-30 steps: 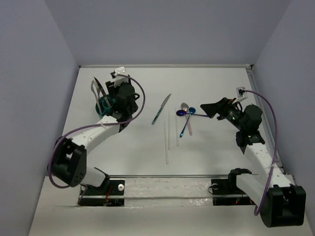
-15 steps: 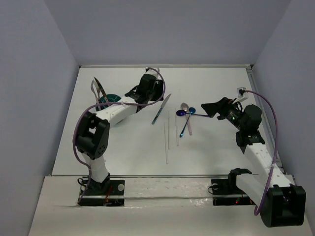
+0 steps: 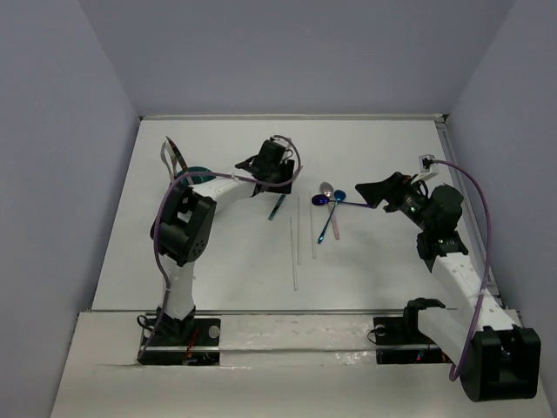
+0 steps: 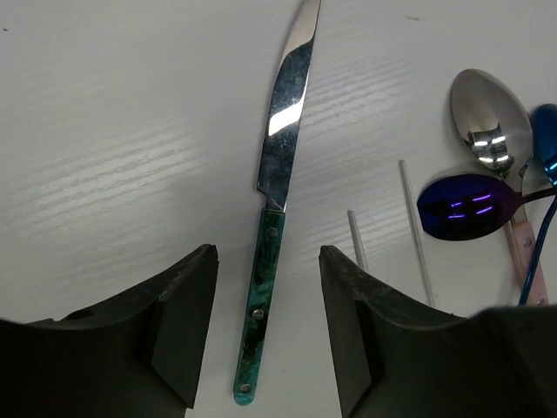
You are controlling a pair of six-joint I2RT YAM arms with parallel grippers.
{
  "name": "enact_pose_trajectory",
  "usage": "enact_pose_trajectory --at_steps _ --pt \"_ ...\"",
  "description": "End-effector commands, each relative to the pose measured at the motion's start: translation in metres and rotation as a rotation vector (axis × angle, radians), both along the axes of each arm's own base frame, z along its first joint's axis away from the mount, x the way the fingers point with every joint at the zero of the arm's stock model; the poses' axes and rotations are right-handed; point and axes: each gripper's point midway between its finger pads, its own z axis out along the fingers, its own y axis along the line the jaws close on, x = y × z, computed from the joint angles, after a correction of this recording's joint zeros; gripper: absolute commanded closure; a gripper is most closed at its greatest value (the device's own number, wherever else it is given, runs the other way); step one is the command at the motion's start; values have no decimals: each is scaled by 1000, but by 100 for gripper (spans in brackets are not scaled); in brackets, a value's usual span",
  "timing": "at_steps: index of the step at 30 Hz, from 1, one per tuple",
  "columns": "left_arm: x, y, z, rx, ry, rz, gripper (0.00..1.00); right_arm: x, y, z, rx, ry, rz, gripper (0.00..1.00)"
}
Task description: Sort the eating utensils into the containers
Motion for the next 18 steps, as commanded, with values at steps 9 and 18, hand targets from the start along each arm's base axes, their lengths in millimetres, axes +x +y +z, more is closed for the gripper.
enact_pose_trajectory --at_steps 9,18 --pt "4 -1 -19 138 -6 -5 60 3 2 9 -6 -40 10 3" --pt "8 0 -43 251 4 11 79 3 2 8 -4 -41 10 3"
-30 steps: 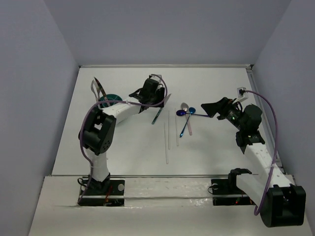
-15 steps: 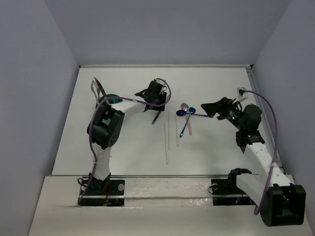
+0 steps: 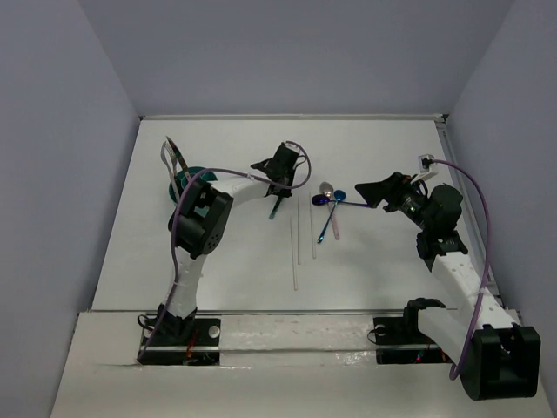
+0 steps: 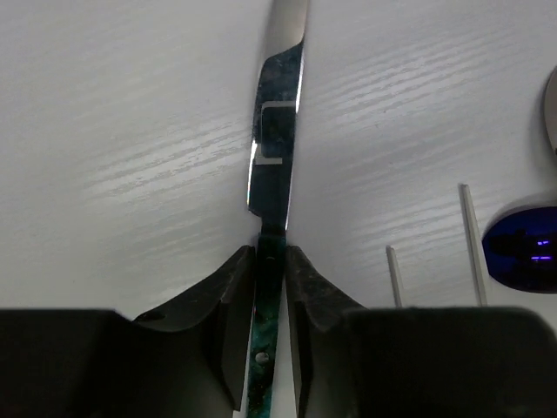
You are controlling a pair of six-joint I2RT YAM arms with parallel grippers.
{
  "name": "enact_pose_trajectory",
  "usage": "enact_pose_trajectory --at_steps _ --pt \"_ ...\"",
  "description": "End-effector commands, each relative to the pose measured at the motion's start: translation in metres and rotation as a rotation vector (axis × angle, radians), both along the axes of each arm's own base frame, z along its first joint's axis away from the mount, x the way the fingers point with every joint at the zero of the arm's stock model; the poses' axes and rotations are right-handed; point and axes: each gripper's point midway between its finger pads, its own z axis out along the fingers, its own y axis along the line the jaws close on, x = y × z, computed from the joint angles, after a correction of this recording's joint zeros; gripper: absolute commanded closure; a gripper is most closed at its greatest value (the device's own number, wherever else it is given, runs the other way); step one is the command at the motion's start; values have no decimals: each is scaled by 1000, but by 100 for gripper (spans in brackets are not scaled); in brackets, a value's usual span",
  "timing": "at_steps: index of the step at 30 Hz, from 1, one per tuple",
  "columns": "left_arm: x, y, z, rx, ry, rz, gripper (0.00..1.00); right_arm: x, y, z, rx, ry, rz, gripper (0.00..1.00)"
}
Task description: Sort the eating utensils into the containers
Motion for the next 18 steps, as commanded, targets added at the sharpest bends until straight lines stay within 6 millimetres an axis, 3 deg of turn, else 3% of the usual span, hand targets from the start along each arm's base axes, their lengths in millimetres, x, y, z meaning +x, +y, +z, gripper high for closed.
enact_pose_trajectory --at_steps 1,3,6,9,10,11,13,14,16,17,18 --pt "2 6 -6 93 -14 23 86 2 2 11 -4 -49 9 3" --pt "4 14 -7 117 -35 57 98 3 1 10 -4 -46 8 3" --pt "8 18 3 117 -72 80 100 3 2 10 -3 -47 11 3" --pt "14 15 38 53 -149 107 100 3 2 9 -2 -46 12 3" --pt "16 14 53 25 -180 114 100 2 2 10 0 -45 15 3" --pt "18 14 86 -36 -250 140 100 3 2 9 0 -45 15 3" --pt "21 19 125 -104 -346 189 100 3 2 9 0 -45 15 3" --pt "17 34 157 -143 -427 259 100 2 3 11 0 -50 17 3" --pt "15 54 193 -198 -527 342 100 2 2 11 0 -53 14 3" --pt "6 76 213 -211 -581 407 100 1 2 12 0 -59 14 3" --pt "1 86 222 -218 -609 437 100 1 2 12 0 -59 12 3"
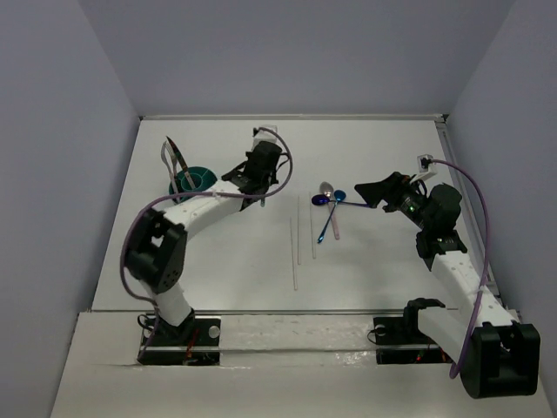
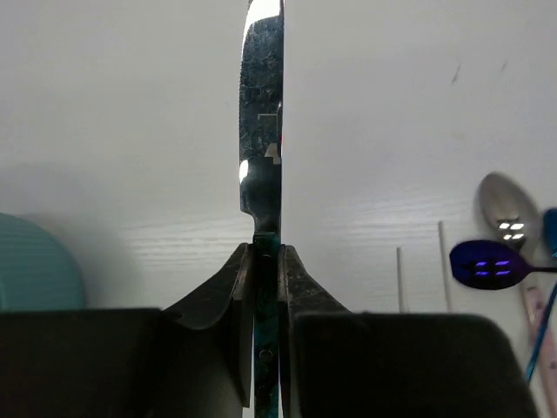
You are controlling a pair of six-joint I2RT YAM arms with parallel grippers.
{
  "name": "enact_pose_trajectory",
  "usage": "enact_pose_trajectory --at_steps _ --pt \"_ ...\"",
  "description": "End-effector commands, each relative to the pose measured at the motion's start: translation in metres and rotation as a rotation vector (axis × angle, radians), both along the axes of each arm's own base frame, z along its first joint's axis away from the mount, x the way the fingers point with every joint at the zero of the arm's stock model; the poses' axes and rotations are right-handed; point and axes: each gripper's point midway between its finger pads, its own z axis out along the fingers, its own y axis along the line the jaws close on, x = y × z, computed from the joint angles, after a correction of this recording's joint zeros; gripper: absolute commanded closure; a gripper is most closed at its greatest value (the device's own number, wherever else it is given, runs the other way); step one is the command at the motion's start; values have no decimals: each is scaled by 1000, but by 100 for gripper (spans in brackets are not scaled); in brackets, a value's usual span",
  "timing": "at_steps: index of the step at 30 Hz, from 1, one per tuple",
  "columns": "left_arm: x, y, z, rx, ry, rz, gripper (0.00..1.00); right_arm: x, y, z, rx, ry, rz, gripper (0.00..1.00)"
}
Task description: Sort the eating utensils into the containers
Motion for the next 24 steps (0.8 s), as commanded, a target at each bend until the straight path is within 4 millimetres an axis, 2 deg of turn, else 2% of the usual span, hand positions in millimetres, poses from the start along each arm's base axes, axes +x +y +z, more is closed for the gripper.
enact_pose_trajectory --at_steps 1,3,4,5,6,7,8,11,16,24 --pt "7 65 147 -203 -403 276 100 1 1 16 0 -71 6 3" --pt "-3 101 164 -209 -463 358 100 0 2 16 1 -72 9 3" --pt "-6 128 182 -225 -516 414 100 -1 2 16 3 -73 15 3" --pt "-11 148 179 -200 -529 462 100 -1 3 17 4 -73 17 3" --pt "-13 164 182 -188 -548 497 100 -1 3 17 5 -74 19 3" --pt "-18 181 199 -193 -602 527 100 -1 3 17 5 -74 19 3" --pt "-18 207 195 -165 -614 580 100 -2 3 17 6 -77 20 3" --pt "-20 244 208 -114 -672 632 100 -2 4 17 6 -80 26 3" --pt "-23 264 217 -18 -736 674 100 -1 3 17 3 -83 23 3" --pt "-11 277 192 57 -734 721 100 0 4 14 3 -71 25 3"
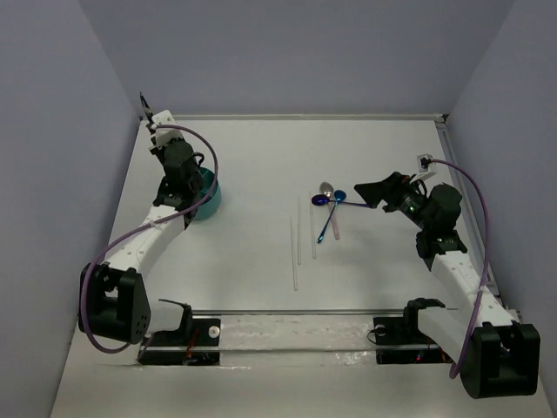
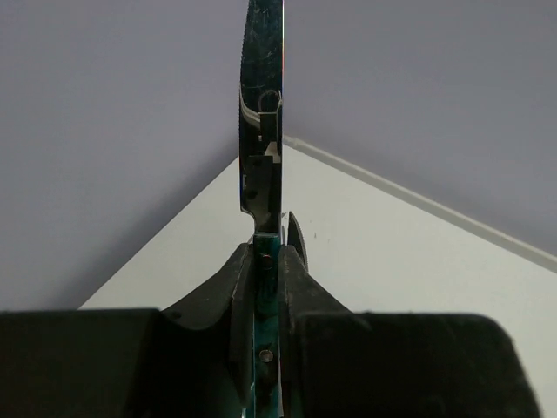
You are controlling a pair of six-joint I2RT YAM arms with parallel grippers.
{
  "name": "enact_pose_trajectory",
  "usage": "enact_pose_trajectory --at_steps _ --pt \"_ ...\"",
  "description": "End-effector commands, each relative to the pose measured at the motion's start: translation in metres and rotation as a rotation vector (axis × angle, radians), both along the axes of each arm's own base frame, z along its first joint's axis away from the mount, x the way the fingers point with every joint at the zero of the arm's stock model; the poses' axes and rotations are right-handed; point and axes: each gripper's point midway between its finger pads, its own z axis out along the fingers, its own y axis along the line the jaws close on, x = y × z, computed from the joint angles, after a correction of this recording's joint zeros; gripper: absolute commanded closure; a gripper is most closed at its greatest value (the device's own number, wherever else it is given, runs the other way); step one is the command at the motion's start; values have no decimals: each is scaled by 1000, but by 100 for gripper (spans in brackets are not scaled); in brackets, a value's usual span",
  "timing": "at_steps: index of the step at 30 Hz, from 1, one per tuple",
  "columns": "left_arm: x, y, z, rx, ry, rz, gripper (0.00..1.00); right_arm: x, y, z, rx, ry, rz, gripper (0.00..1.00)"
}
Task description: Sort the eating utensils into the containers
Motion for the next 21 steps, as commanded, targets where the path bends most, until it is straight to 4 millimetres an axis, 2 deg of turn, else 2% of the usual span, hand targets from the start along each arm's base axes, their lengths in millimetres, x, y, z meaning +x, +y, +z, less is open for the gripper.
enact_pose_trajectory --at_steps 1,14,21 --pt "1 15 7 29 -69 76 100 0 2 13 -1 -67 16 3" --pt "7 18 -27 -52 -68 138 100 -1 3 14 0 -69 23 3" --pt "9 13 -33 -47 -64 138 100 -2 4 17 1 -78 26 3"
